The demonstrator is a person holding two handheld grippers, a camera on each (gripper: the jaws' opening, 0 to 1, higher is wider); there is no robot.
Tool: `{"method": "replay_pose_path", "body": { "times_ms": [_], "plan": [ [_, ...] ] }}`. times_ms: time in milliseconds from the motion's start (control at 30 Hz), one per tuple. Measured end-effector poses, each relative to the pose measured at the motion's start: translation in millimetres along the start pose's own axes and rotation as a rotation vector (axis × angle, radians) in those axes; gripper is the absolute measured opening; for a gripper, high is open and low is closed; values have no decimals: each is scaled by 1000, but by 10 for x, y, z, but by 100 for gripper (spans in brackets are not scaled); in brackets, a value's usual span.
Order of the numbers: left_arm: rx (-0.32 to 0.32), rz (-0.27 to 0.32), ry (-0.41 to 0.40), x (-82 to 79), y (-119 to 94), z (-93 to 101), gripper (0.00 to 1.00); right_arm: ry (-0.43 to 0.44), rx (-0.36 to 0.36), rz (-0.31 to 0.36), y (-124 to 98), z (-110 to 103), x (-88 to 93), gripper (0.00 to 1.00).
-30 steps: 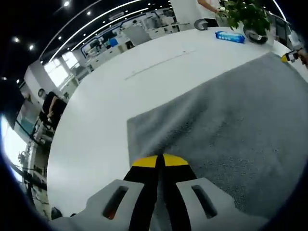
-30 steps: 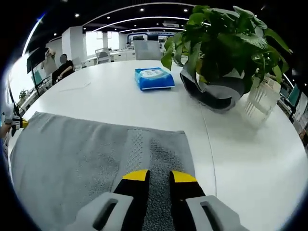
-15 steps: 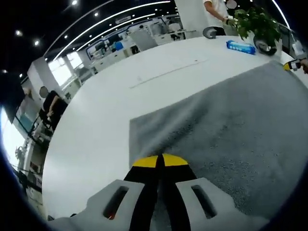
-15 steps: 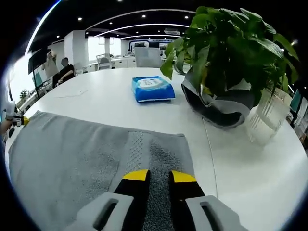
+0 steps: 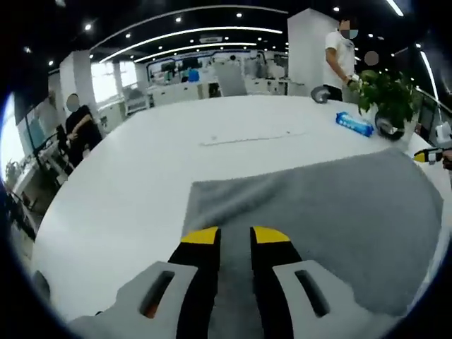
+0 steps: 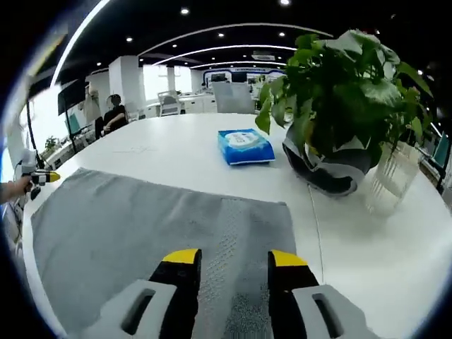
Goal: Open the folded towel by lifting each exposed corner and separating the folded layers until the towel lies flat within the target outline without major curled edges
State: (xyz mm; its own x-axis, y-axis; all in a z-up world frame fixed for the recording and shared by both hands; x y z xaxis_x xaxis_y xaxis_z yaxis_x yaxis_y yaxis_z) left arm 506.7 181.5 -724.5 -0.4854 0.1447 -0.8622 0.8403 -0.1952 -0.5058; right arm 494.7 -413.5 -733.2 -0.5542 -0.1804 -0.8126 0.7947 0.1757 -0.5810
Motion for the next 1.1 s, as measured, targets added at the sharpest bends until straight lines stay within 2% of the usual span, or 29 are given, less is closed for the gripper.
{"method": "replay_pose_path", "body": {
  "times_ms": [100, 167, 300, 333, 400, 467, 600, 700, 833, 967, 1100],
  "plan": [
    [14, 18, 20, 27, -290, 136, 27, -29, -3, 24, -273, -129, -8, 44],
    [27, 30, 12, 66, -499, 247, 32, -4, -12, 32, -448, -228, 20, 49],
    [50, 66, -23, 115, -852, 452, 42, 6, -40, 54, -737, -419, 120, 68],
    [50, 82, -50, 121, -974, 514, 46, 0, -46, 57, -835, -473, 157, 69],
    [56, 100, -51, 132, -1133, 581, 51, -5, -51, 67, -964, -526, 197, 71],
    [47, 114, -21, 142, -1345, 637, 52, -2, -58, 86, -1154, -580, 243, 73],
    [48, 145, 13, 142, -1621, 712, 59, 0, -58, 112, -1434, -643, 324, 80],
    [53, 176, 32, 108, -1760, 757, 63, -5, -56, 114, -1613, -692, 408, 80],
    [47, 183, 85, 107, -1862, 834, 68, 5, -41, 125, -1841, -716, 502, 82],
    [86, 207, 70, 152, -1905, 1013, 75, 37, -27, 147, -1996, -736, 585, 84],
    [87, 211, 52, 226, -1904, 1117, 82, 59, -24, 178, -2123, -782, 683, 87]
  ]
}}
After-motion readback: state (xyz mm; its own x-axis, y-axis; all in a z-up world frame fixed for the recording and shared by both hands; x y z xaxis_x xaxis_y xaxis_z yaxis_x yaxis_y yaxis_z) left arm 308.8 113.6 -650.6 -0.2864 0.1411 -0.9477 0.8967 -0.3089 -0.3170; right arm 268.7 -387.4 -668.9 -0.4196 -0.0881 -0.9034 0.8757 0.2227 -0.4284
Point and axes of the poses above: the point that each gripper's makers call its tool centre point, and the gripper's own axes: y roughly forward along the fingers, z roughly to its right, x roughly out of its underside, the point moved 5 cm from there along -y, roughly backward along the fingers, and after that the axes turned 2 degrees about x, right-handed, at the moved point
